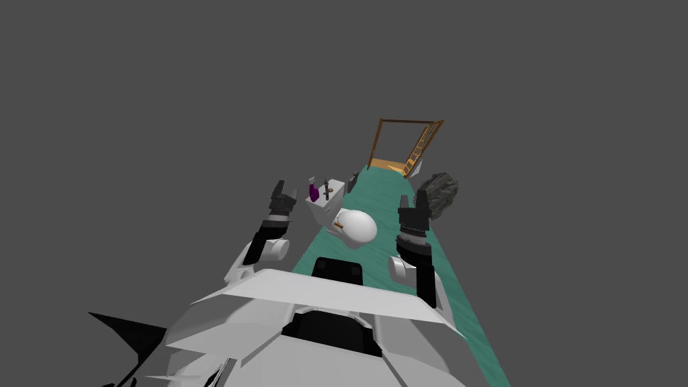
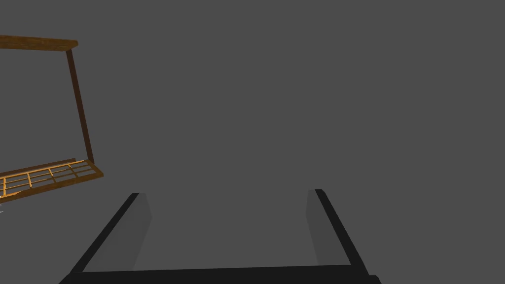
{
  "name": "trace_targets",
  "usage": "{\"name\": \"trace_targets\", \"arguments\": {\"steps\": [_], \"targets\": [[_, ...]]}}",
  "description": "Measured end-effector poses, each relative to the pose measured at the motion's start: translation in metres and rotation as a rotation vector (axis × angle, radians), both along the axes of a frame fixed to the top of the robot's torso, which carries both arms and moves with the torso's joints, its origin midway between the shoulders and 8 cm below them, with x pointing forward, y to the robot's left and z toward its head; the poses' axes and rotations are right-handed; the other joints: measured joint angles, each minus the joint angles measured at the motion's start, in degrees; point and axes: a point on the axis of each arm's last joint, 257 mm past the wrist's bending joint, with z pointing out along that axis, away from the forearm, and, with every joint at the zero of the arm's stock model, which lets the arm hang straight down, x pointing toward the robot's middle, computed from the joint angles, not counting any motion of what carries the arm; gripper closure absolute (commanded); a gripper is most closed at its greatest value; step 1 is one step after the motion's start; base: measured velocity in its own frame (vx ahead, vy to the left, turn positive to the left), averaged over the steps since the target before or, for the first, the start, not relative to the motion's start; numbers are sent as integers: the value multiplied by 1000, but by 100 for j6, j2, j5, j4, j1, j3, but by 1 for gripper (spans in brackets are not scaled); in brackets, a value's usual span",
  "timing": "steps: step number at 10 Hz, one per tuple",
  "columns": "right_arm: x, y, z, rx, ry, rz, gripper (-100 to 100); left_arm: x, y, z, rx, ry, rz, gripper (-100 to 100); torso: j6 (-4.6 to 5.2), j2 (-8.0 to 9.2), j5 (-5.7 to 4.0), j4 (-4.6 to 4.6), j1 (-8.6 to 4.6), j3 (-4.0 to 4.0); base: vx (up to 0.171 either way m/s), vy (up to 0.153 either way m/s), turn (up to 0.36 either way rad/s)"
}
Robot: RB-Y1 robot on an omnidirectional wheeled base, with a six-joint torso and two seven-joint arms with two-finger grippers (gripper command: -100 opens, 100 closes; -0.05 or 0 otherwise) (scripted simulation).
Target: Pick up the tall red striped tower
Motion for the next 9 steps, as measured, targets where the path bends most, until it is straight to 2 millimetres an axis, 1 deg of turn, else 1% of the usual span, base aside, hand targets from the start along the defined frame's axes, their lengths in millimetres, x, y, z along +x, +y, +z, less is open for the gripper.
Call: {"name": "trace_targets", "arguments": {"steps": [2, 3, 5, 8, 9], "targets": [[0, 0, 0, 0, 0, 0, 0, 13, 4, -14, -22, 47, -10, -100, 0, -6, 0, -1, 1, -3, -38, -44, 79], [0, 0, 0, 0, 0, 0, 0, 23, 9, -26, -39, 80, -17, -100, 0, -5, 0, -1, -3, -3, -38, -44, 45], [0, 0, 0, 0, 0, 0, 0, 40, 15, -41, -67, 131, -26, -100, 0, -6, 0, -1, 0, -3, -33, -32, 50], [0, 0, 0, 0, 0, 0, 0, 57, 21, -61, -106, 203, -34, -100, 1, -11, 0, -2, 1, -6, -28, -34, 66], [0, 0, 0, 0, 0, 0, 0, 65, 24, -71, -125, 232, -39, -100, 0, -10, 0, -2, 0, -6, -25, -39, 39]]}}
